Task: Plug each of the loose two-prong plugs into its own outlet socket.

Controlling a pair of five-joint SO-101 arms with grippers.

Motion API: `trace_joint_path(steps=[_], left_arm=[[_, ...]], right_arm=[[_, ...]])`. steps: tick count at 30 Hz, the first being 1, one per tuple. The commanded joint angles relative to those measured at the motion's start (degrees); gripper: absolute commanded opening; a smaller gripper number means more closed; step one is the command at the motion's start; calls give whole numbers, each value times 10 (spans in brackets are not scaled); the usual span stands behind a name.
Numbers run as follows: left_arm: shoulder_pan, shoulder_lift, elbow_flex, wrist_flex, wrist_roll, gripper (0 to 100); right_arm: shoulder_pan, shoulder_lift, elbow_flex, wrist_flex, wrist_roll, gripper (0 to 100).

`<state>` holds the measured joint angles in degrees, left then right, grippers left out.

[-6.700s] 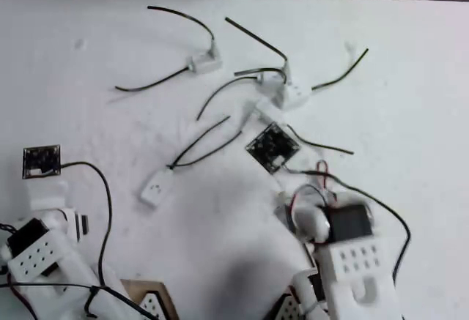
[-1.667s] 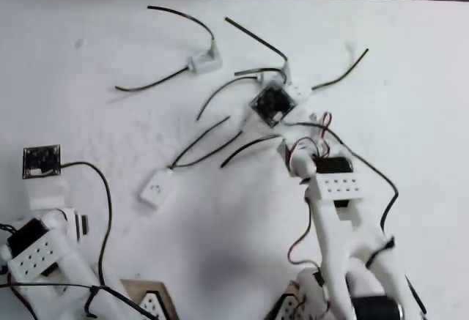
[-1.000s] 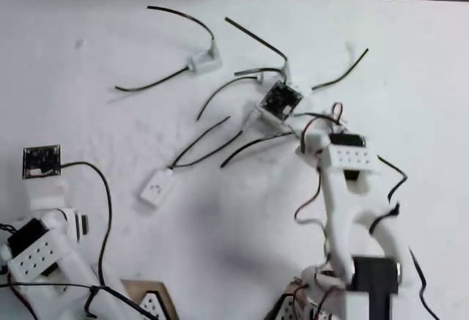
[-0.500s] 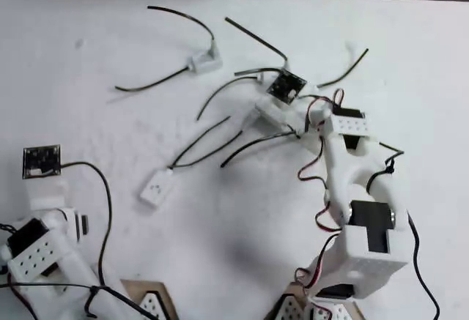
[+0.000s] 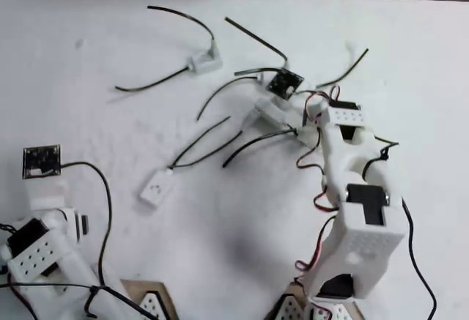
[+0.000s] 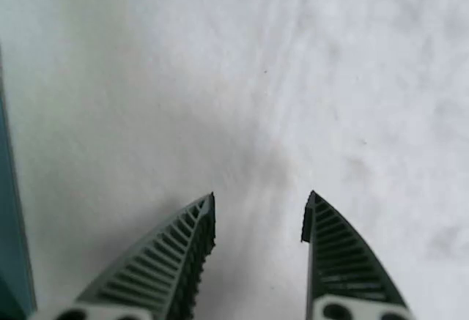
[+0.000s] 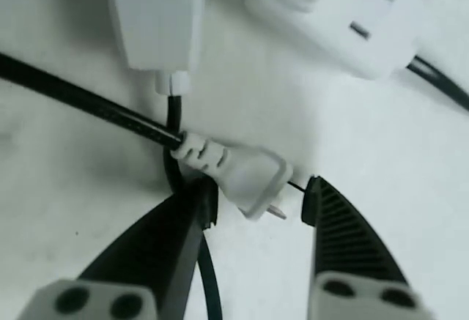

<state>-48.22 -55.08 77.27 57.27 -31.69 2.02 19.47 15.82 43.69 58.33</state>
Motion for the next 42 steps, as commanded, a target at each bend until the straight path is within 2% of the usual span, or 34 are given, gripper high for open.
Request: trace_joint_path(steps=[1,3,8,13,22,32,36,42], left_arm=[[6,-8,1,-8,-4,203],[6,-8,1,-8,-4,203],[6,-8,1,-8,-4,203],[6,-8,1,-8,-4,203],[6,-8,1,-8,-4,203],[6,-8,1,-8,-4,203],[6,-8,1,-8,-4,203],[6,-8,1,-8,-4,203]], right_arm=[[-8,19,-49,-10,4,187],[-9,31,-65,-10,4,164],[-21,44,-96,-8,4,12],[-24,-6,-98,58,0,18],[-47,-161,-96,267,-4,18],[-153,-210,-78,492,-105,18],[-197,-210,12,488,-112,18],[-239,-211,142,382,-109,22]])
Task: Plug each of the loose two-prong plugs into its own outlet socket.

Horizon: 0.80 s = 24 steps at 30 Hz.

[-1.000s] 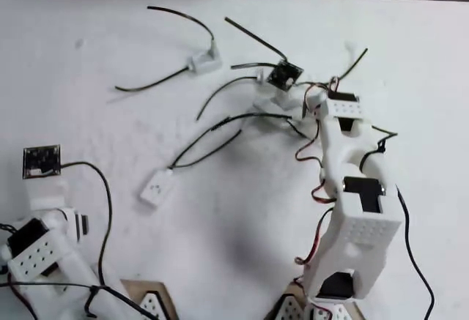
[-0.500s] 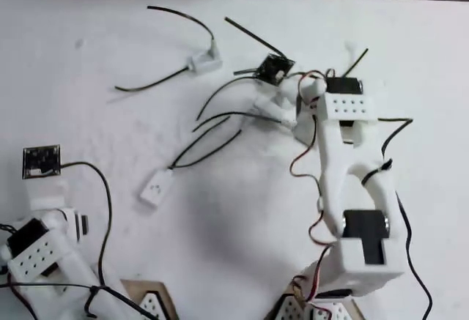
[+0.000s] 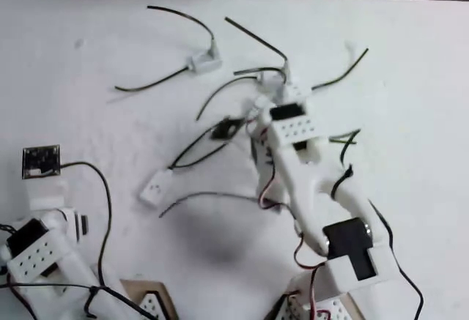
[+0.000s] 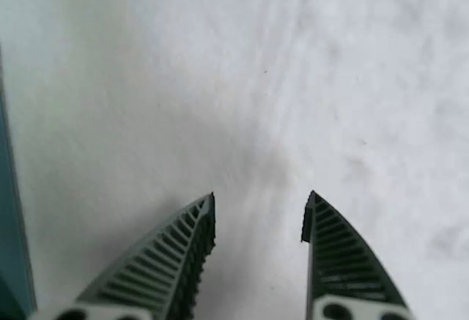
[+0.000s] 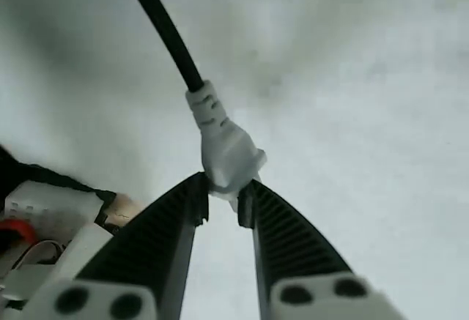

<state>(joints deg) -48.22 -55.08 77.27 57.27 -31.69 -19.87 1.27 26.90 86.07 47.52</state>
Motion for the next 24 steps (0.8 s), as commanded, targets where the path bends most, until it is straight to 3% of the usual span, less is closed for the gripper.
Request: trace_joint_path(steps=[1,8,24], left_arm=[[6,-8,1,-8,-4,203],[6,-8,1,-8,-4,203],[6,-8,1,-8,-4,203]], right_arm=[[-27,-29,40,-52,-1,22],[-54,-31,45,-56,-6,144],[-121,-28,58,-86,-5,149]])
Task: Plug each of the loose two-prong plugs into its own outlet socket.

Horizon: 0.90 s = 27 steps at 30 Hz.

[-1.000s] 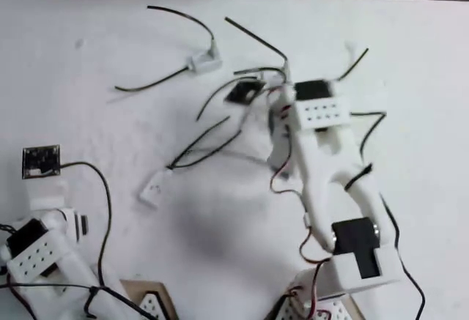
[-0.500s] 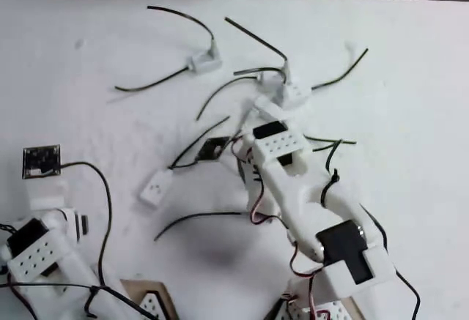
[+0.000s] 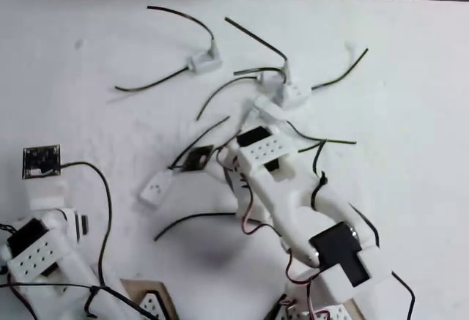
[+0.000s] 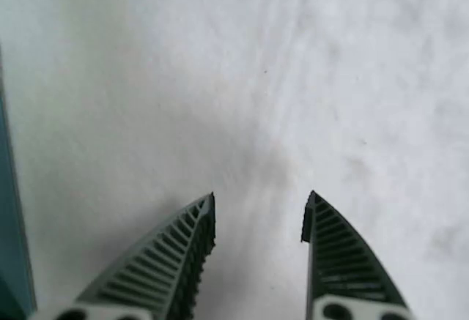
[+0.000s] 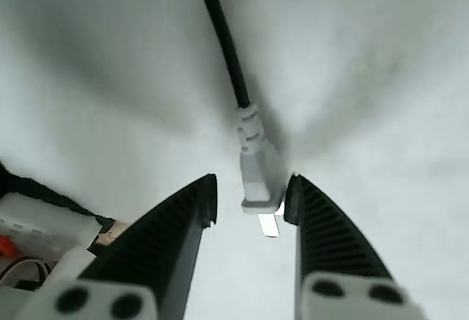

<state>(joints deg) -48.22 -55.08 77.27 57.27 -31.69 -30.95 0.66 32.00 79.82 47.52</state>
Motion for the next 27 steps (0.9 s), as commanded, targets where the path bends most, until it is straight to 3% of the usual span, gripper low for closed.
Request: trace_joint_path(steps=[1,8,12,15,23,27], left_arm=[[6,-8,1,-8,-4,203],[6,-8,1,-8,-4,203],[6,-8,1,-8,-4,203],[6,-8,1,-8,-4,203],[6,-8,-2,-7,-1,203],[10,-9,-16,-7,0,203]], right_arm=[[-10,-22,18,-41,-3,149],[-7,-22,73,-97,-1,139],[-6,-22,73,-99,-1,10],[-6,-37,70,-87,-1,15],[-6,-257,62,-27,-9,17],[-10,-383,62,-24,-113,17]])
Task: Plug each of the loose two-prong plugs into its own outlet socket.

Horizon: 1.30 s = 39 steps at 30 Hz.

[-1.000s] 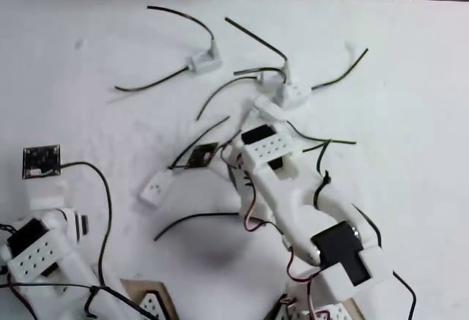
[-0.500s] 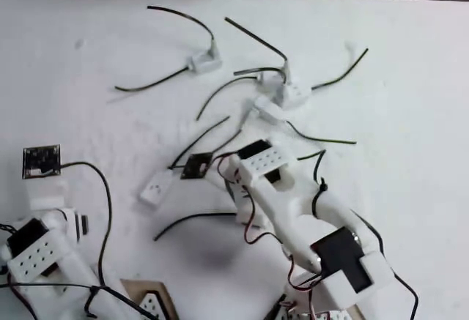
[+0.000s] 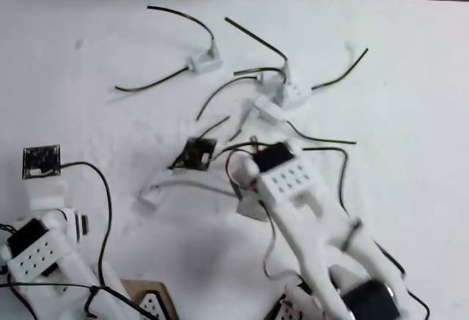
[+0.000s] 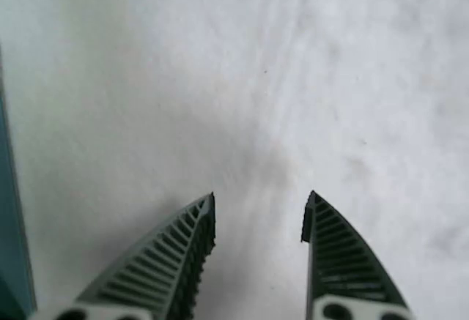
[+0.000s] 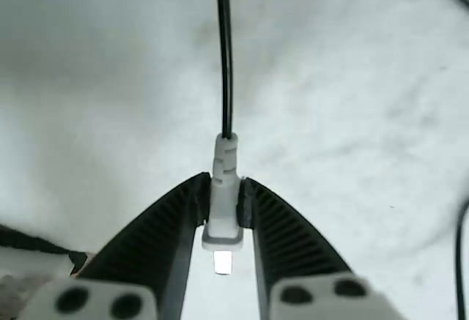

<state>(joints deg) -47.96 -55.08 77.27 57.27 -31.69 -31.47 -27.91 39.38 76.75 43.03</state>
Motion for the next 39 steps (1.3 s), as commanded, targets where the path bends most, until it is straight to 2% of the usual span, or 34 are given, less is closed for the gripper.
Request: trace_joint_path(steps=[1,4,8,11,14,19,23,29,36,39], left_arm=[[14,-9,-24,-4,0,203],[36,-9,-47,1,0,203],[83,-9,-113,67,-1,203],[143,-9,-180,135,-4,206],[227,-6,-226,167,-5,207],[392,-2,-226,168,-29,220],[467,6,-200,150,-36,225],[508,172,-216,96,-35,222],[505,430,-329,76,-38,217],[505,517,-372,77,-38,159]], right_arm=[[-6,-122,-12,7,-101,17],[-2,-171,-11,5,-191,17],[1,-211,-8,-16,-338,17],[19,-235,8,-61,-449,17],[40,-260,46,-118,-519,17],[56,-294,141,-214,-532,17],[97,-326,198,-254,-533,17],[120,-355,274,-311,-529,17],[120,-354,294,-340,-529,17],[120,-353,294,-339,-529,17]])
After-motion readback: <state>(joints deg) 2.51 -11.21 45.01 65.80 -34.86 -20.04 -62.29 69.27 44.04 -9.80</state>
